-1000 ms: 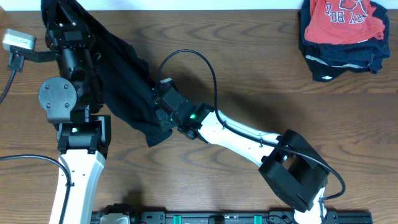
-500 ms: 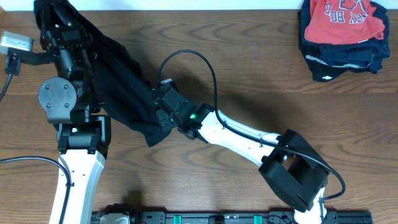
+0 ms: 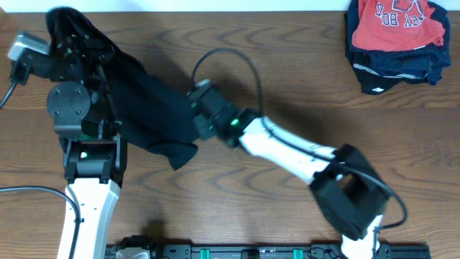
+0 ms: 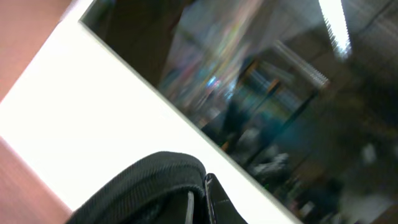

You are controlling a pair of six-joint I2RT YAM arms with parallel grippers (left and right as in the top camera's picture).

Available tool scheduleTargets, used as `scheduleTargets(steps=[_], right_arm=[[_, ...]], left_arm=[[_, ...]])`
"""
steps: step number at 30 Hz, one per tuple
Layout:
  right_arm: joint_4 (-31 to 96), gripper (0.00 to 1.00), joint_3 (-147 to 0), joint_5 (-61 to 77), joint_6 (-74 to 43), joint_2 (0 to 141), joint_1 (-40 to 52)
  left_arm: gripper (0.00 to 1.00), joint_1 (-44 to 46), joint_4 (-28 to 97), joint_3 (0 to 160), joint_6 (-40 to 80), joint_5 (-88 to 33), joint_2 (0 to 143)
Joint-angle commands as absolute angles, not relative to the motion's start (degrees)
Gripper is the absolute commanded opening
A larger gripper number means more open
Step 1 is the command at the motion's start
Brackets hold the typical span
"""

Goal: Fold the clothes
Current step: 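Stretch the shirt between both grippers and lay it flat on the table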

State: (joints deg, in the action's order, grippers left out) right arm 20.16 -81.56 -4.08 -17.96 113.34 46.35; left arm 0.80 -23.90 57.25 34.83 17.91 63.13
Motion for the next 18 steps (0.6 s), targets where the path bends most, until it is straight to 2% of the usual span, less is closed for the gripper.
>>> scheduleTargets(steps=[1, 10, 18], right_arm=[[20.27, 0.01, -82.15, -6.63, -8.38, 104.05, 39.38], [19.66, 0.01, -82.83, 6.7, -0.19, 88.09, 21.02], [24.14, 0.01, -82.83, 9.45, 6.57, 78.78, 15.53]], left_arm=[[0.06, 0.56, -17.61, 58.81, 26.55, 16.99, 59.96], [0.06, 0.56, 3.66, 58.81, 11.38, 13.89, 54.98], [0.06, 0.56, 11.53, 58.81, 9.61, 13.93, 48.62]])
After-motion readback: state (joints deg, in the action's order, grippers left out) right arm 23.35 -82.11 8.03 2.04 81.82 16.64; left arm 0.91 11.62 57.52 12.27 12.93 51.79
